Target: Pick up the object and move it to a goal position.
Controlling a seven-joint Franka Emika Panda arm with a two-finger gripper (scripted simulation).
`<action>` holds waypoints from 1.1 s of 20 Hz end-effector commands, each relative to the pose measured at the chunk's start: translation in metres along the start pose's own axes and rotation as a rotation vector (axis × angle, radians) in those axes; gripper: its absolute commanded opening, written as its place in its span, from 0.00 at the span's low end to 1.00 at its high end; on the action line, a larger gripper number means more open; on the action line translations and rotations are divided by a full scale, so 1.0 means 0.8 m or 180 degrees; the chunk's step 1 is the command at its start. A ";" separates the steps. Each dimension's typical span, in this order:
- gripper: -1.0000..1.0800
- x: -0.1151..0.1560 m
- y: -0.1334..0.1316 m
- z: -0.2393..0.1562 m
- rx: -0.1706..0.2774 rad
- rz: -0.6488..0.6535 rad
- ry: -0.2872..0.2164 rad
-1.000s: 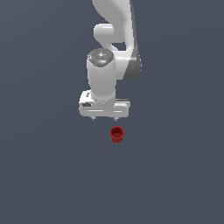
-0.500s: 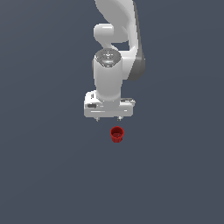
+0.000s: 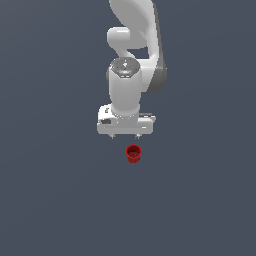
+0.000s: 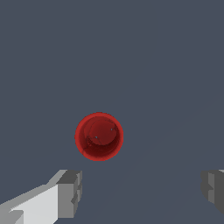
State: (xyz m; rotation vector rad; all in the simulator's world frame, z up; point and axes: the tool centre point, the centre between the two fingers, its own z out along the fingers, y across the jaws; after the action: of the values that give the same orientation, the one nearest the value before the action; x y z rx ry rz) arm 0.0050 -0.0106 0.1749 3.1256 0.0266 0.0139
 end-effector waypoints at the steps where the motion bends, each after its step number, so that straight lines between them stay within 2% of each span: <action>1: 0.96 0.001 -0.002 0.003 0.0004 0.0078 -0.0002; 9: 0.96 0.004 -0.012 0.021 0.0024 0.0514 -0.0011; 22: 0.96 0.009 -0.034 0.065 0.0045 0.1583 -0.0035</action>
State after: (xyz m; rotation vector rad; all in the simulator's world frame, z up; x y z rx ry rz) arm 0.0118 0.0138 0.1268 3.0665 -0.6845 0.0029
